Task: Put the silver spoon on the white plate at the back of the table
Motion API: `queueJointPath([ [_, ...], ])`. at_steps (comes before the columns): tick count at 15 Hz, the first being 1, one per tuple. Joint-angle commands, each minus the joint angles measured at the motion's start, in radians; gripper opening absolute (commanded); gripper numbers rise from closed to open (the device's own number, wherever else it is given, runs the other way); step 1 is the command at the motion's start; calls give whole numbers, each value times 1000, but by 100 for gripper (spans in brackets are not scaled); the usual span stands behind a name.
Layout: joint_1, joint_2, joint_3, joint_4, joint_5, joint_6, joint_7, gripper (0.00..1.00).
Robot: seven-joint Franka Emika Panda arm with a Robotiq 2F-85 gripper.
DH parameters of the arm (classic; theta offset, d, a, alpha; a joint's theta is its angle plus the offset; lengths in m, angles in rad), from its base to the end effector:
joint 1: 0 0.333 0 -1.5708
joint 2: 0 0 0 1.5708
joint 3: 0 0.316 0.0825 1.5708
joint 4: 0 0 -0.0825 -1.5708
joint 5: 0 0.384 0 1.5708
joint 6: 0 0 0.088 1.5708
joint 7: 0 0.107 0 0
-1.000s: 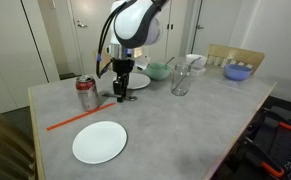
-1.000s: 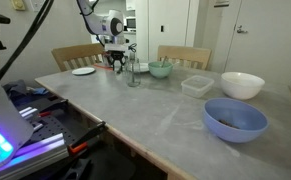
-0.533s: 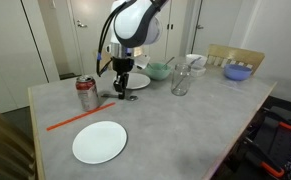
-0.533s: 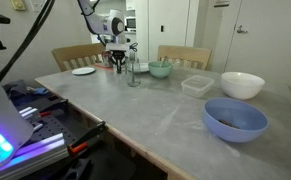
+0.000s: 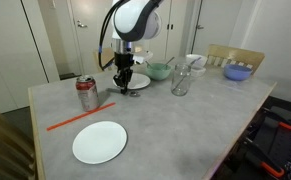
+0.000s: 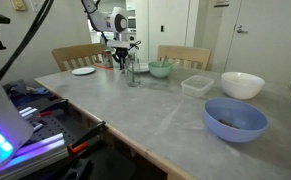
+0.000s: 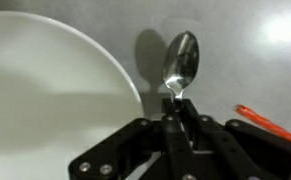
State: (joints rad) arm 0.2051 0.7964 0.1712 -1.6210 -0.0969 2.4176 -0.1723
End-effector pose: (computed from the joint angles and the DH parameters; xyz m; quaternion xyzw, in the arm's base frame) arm 0.6464 0.2398 0.1614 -0.9593 -0.2808 -0.0038 0.0292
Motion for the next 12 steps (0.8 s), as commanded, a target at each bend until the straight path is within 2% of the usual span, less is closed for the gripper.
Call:
queueJointPath([
  [1, -12, -23, 11, 32, 70, -68, 70, 3],
  [5, -34, -20, 32, 50, 162, -15, 85, 3],
  [9, -42, -22, 13, 41, 159, 105, 77, 3],
  [12, -61, -20, 8, 43, 153, 141, 68, 3],
])
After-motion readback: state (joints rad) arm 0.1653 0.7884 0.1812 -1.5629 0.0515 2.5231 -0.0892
